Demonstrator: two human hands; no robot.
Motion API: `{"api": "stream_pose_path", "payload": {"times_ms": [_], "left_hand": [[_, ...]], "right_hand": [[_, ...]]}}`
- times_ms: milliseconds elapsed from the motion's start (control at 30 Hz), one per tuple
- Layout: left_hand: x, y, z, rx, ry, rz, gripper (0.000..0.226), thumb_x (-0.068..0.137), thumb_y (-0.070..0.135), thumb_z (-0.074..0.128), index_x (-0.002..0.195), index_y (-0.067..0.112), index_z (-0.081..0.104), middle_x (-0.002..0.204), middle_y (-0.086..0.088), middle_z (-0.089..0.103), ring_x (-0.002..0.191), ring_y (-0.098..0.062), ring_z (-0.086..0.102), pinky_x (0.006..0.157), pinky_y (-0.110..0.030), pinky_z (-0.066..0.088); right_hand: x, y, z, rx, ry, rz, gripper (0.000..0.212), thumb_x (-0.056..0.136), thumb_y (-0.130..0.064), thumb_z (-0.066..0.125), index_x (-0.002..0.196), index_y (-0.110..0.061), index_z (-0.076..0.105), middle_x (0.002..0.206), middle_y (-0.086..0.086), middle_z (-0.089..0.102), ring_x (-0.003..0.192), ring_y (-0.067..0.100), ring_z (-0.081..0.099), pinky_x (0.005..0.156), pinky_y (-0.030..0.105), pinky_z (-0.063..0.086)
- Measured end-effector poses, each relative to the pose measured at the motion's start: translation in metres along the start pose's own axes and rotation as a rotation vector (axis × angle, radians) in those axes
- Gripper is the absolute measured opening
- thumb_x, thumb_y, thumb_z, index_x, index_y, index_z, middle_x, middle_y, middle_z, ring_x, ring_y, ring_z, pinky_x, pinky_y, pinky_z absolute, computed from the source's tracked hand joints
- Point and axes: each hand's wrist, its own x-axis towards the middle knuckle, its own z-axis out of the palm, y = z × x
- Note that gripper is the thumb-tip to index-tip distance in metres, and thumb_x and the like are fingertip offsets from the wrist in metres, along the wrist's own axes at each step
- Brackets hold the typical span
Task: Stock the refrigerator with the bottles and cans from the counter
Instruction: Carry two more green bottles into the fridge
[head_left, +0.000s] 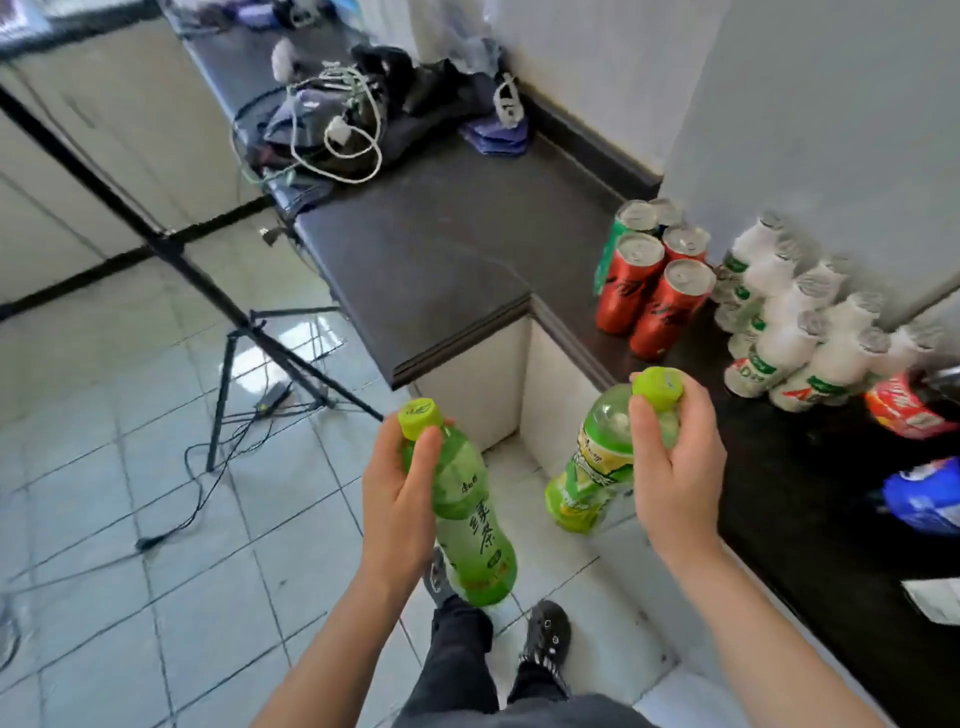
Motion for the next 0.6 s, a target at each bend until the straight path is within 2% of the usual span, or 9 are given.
{"api": "stream_pose_path", "payload": {"times_ms": [67, 133, 200, 300, 400, 467, 533, 600], "left_hand": [[-0.007, -0.007, -0.039, -0.005, 0.107, -0.024, 0.022, 0.087, 0.035, 0.048, 0.096, 0.019, 0.061, 0.091, 0.009, 0.066, 0.086, -0.01, 0.062, 0.075, -0.026, 0.052], [-0.016, -0.014, -0.081, -0.016, 0.223, -0.038, 0.02, 0.087, 0.036, 0.049, 0.094, 0.023, 0.062, 0.091, 0.009, 0.067, 0.085, -0.008, 0.062, 0.074, -0.024, 0.051], [-0.024, -0.023, -0.123, -0.027, 0.345, -0.061, 0.018, 0.086, 0.041, 0.049, 0.092, 0.029, 0.062, 0.093, 0.007, 0.067, 0.087, -0.009, 0.062, 0.074, -0.023, 0.051], [-0.039, -0.043, -0.192, -0.06, 0.521, -0.097, 0.025, 0.086, 0.042, 0.048, 0.095, 0.023, 0.062, 0.094, 0.005, 0.068, 0.088, -0.01, 0.062, 0.077, -0.026, 0.048], [-0.061, -0.061, -0.268, -0.06, 0.671, -0.113, 0.031, 0.084, 0.046, 0.048, 0.095, 0.021, 0.061, 0.091, 0.014, 0.066, 0.085, -0.001, 0.06, 0.075, -0.015, 0.047], [-0.078, -0.071, -0.324, -0.069, 0.745, -0.13, 0.023, 0.087, 0.045, 0.05, 0.093, 0.026, 0.061, 0.091, 0.016, 0.066, 0.084, 0.002, 0.059, 0.07, -0.009, 0.046], [-0.096, -0.078, -0.382, -0.081, 0.815, -0.143, 0.017, 0.09, 0.045, 0.053, 0.093, 0.031, 0.061, 0.091, 0.016, 0.067, 0.084, 0.003, 0.06, 0.068, -0.008, 0.046], [-0.113, -0.084, -0.436, -0.07, 0.892, -0.132, 0.02, 0.084, 0.048, 0.051, 0.093, 0.032, 0.061, 0.094, 0.014, 0.068, 0.087, 0.003, 0.061, 0.071, -0.009, 0.047]], "right_hand": [[-0.005, -0.017, 0.035, 0.022, -0.132, -0.034, 0.022, 0.091, -0.038, 0.047, 0.105, -0.022, 0.052, 0.097, -0.02, 0.056, 0.092, -0.007, 0.053, 0.083, 0.007, 0.036], [-0.014, -0.036, 0.072, 0.042, -0.266, -0.063, 0.031, 0.089, -0.045, 0.046, 0.105, -0.019, 0.054, 0.095, -0.018, 0.056, 0.089, 0.002, 0.053, 0.082, 0.013, 0.038], [-0.029, -0.056, 0.11, 0.063, -0.395, -0.092, 0.031, 0.089, -0.046, 0.047, 0.105, -0.021, 0.054, 0.095, -0.013, 0.058, 0.09, 0.008, 0.055, 0.082, 0.021, 0.042], [-0.063, -0.085, 0.169, 0.083, -0.572, -0.132, 0.024, 0.09, -0.043, 0.05, 0.104, -0.024, 0.054, 0.094, -0.011, 0.059, 0.09, 0.01, 0.057, 0.078, 0.024, 0.043], [-0.107, -0.117, 0.233, 0.104, -0.675, -0.182, 0.018, 0.09, -0.039, 0.052, 0.1, -0.025, 0.054, 0.091, -0.008, 0.059, 0.087, 0.013, 0.057, 0.075, 0.021, 0.042], [-0.141, -0.142, 0.276, 0.116, -0.738, -0.197, 0.018, 0.088, -0.045, 0.051, 0.097, -0.029, 0.052, 0.088, -0.008, 0.058, 0.084, 0.013, 0.056, 0.073, 0.022, 0.042], [-0.178, -0.166, 0.319, 0.148, -0.814, -0.201, 0.014, 0.087, -0.045, 0.051, 0.09, -0.031, 0.052, 0.083, -0.009, 0.057, 0.079, 0.009, 0.054, 0.069, 0.022, 0.041], [-0.215, -0.19, 0.36, 0.196, -0.89, -0.198, 0.009, 0.087, -0.039, 0.053, 0.088, -0.029, 0.053, 0.081, -0.008, 0.056, 0.075, 0.008, 0.053, 0.065, 0.022, 0.04]]}}
